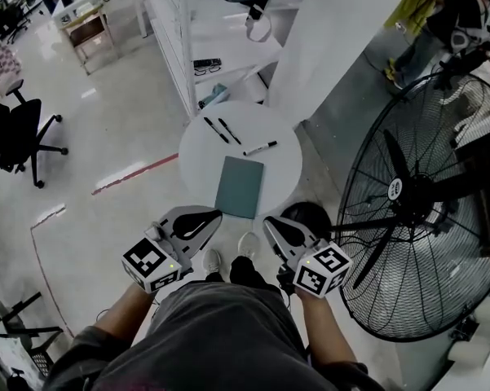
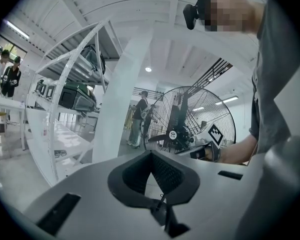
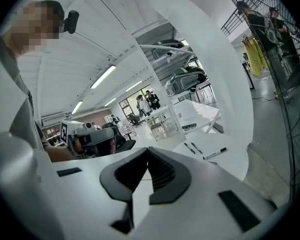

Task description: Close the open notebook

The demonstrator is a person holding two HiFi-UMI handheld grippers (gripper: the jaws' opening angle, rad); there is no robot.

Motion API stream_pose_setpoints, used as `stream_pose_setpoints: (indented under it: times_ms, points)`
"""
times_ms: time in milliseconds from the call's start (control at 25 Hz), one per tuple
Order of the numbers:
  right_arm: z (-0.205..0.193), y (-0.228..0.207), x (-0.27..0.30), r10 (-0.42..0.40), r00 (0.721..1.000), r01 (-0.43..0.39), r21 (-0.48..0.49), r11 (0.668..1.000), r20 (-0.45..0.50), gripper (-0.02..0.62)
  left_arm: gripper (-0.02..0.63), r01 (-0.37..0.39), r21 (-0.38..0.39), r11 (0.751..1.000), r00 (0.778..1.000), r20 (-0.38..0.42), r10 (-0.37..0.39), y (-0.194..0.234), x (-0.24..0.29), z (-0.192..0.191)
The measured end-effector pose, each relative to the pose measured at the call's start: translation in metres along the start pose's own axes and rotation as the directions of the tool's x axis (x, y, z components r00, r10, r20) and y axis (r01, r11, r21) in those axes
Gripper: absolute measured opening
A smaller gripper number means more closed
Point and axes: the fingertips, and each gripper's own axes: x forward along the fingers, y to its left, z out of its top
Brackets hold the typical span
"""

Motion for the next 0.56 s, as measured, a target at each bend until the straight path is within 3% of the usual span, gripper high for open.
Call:
stream_pose_setpoints:
  times_ms: [560]
  points:
    - [0.006, -0.004, 0.020, 0.021, 0.999, -0.021, -0.009, 1.000, -0.024, 0.021, 0.014, -0.011, -0.007, 1.000, 1.000, -0.005, 0.010, 0.018, 0.005, 0.001]
